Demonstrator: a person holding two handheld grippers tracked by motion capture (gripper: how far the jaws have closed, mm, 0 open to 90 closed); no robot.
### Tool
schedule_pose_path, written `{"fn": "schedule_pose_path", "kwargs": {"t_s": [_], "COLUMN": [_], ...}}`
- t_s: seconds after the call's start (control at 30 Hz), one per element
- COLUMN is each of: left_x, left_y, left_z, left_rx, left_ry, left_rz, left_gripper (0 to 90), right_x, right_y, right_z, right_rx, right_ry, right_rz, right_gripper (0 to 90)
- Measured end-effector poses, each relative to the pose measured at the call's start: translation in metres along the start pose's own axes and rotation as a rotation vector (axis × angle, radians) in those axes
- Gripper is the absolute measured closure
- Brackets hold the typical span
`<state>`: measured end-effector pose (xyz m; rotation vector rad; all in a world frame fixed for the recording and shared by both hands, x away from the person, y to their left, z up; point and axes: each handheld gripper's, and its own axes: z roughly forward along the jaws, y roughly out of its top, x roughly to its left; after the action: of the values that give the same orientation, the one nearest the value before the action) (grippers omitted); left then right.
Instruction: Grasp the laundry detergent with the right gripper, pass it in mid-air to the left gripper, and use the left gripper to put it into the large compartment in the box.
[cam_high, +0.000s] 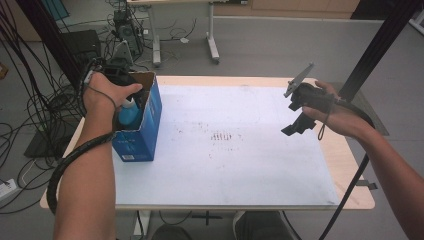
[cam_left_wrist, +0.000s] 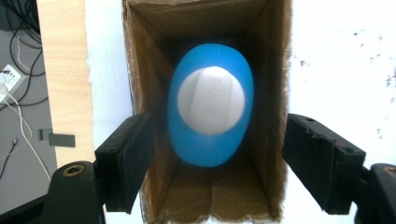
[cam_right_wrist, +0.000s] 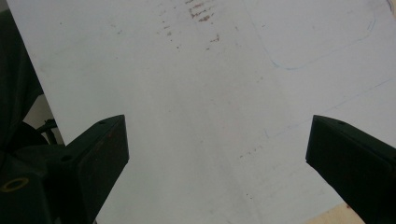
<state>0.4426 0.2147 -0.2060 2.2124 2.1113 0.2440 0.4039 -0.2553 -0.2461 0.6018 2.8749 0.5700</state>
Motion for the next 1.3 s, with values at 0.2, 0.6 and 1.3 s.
{"fn": "schedule_pose_path", "kwargs": {"t_s": [0.2, 0.6, 1.3], "left_x": [-0.006, -0.04, -0.116], "left_y": [-0.003, -0.001, 0.0], "left_z": [-0.012, -0.027, -0.031], "left_rx": [-0.032, -0.08, -0.113], "left_ry": [-0.012, -0.037, -0.148], "left_rz": [0.02, 0.08, 0.243], "left_gripper": [22.3, 16.6, 10.7], "right_x": [0.003, 0.005, -0.009], "right_y": [0.006, 0.011, 0.013], "right_z": [0.0, -0.004, -0.008], "right_rx": [0.013, 0.009, 0.043], "right_ry": [0.001, -0.011, -0.056], "right_rz": [-0.01, -0.017, 0.043], "right_gripper": [5.8, 5.7, 5.6]}}
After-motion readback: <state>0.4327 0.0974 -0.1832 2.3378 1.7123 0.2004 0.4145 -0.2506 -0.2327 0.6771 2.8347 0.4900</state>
